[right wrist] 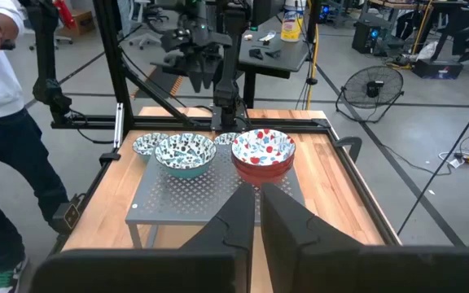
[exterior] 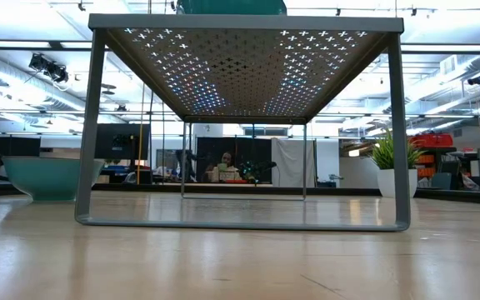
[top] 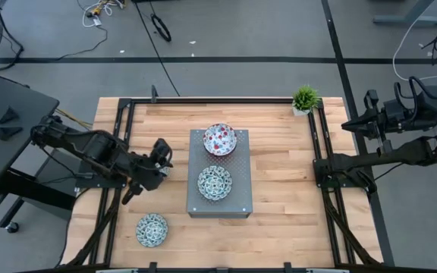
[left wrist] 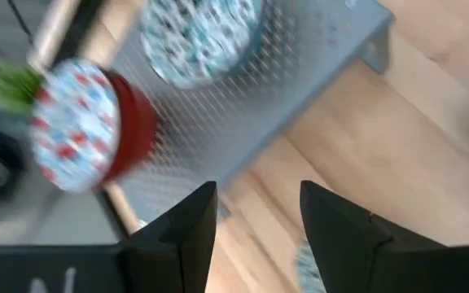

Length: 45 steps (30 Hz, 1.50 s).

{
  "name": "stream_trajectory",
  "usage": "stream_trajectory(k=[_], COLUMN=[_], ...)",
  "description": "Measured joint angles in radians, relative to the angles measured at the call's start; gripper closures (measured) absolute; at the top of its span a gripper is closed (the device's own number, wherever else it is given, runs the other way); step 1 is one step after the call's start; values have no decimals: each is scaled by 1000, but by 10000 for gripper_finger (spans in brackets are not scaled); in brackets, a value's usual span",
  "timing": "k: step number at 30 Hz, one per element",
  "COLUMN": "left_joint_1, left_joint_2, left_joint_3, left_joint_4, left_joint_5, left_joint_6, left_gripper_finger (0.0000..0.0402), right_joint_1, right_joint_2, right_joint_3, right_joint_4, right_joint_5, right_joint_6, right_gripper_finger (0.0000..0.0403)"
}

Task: Pick & Place Mini bowls
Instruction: Put the top green bowl on top of the green bowl on the shelf

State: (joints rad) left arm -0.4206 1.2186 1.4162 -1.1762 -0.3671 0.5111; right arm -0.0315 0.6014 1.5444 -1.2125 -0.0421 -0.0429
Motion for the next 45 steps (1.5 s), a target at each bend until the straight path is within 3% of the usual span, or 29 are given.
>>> stream_trajectory(k=[7,19,24,33,45], left_joint_1=[0,-52,-55,-55,-14], left_joint_2=[-2,25,61,131,83], left_joint_3=[0,0,0,-4,-332], left_joint_4=[-156,-325,-312,-304,-111], left_joint_5=[90,140,239,220,255], left_joint_6=[-190,-436,-532,-661,-702], left_gripper_finger=[220,220,220,220,220], right_joint_1=[0,0,0,0,0], right_joint_2=[0,0,0,0,0], right_joint_3=[0,0,0,0,0], right_joint_4=[0,0,0,0,0], right_joint_5=[0,0,0,0,0], right_joint_6=[0,0,0,0,0], right_gripper_finger=[374,374,374,374,374])
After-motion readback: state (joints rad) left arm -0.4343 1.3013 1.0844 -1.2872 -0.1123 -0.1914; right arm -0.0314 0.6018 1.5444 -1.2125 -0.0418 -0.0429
